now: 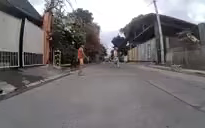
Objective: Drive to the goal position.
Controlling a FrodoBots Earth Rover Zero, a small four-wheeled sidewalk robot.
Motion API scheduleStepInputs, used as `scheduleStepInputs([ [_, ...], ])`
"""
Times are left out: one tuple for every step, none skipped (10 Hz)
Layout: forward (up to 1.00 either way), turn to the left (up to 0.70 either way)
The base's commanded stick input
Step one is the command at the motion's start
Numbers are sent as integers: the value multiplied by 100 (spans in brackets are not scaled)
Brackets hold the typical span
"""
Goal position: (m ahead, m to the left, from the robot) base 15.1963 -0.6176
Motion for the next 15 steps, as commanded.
scheduleStepInputs([
  [100,6],
  [100,6],
  [100,6],
  [100,6],
  [100,6],
  [100,6],
  [100,6],
  [100,6],
  [100,6],
  [100,6],
  [100,6],
  [100,-15],
  [100,-34],
  [100,-34],
  [100,-34],
])
